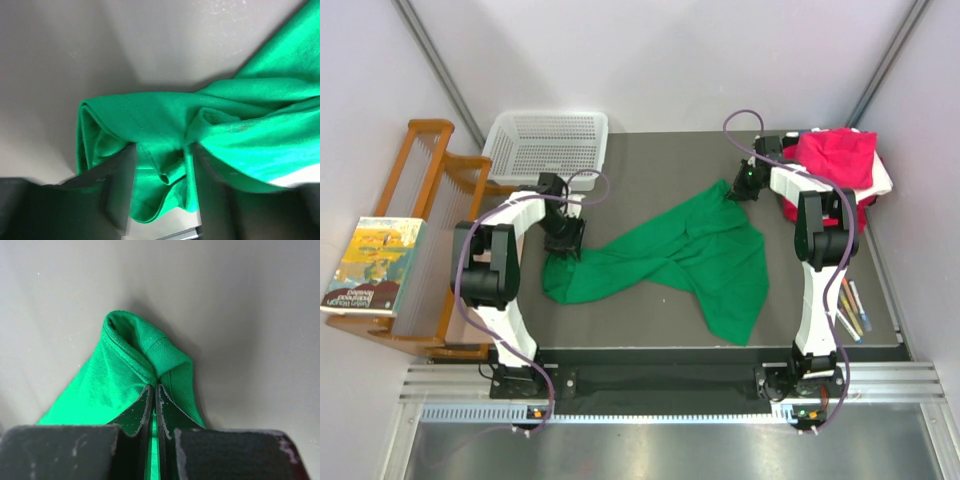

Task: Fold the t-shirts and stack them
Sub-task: Flatten the tshirt out

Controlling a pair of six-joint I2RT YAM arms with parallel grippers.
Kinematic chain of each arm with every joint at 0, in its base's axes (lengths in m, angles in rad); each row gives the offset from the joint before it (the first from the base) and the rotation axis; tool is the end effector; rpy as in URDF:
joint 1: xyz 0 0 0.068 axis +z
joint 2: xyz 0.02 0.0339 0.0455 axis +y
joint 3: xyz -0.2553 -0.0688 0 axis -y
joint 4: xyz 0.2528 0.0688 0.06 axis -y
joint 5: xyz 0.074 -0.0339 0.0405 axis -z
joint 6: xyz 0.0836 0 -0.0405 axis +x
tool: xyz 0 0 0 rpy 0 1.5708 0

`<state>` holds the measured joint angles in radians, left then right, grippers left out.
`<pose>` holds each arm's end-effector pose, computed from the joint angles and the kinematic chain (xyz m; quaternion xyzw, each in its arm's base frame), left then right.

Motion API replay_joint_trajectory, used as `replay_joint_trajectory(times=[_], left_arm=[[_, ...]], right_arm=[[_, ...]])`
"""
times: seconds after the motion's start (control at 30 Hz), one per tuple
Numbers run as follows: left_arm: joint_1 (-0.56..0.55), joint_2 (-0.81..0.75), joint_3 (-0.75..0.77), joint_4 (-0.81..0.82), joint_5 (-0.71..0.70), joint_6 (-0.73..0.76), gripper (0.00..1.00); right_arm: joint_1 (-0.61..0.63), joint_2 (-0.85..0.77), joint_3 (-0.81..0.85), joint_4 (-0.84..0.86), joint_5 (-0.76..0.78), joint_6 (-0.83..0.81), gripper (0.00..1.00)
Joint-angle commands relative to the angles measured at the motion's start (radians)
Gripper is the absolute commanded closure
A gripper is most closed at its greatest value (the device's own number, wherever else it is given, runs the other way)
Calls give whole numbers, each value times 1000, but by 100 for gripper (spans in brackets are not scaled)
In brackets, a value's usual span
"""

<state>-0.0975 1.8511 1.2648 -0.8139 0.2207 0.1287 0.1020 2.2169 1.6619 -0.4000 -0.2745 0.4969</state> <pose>0.3573 -0.0533 0.1156 0.1211 0.9829 -0.1084 0.0864 0.5045 0.0744 0.1090 0.1445 0.9338 0.2131 0.2484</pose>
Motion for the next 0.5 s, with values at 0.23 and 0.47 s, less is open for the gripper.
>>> replay_joint_trajectory(times=[0.23,0.47], left_arm=[[82,-95,25,-37,97,22,25],[81,-121,-24,-64,161,17,39]], right_arm=[[4,-28,-13,-2,1,-17,100],[5,-34,-13,-8,14,-18,100]])
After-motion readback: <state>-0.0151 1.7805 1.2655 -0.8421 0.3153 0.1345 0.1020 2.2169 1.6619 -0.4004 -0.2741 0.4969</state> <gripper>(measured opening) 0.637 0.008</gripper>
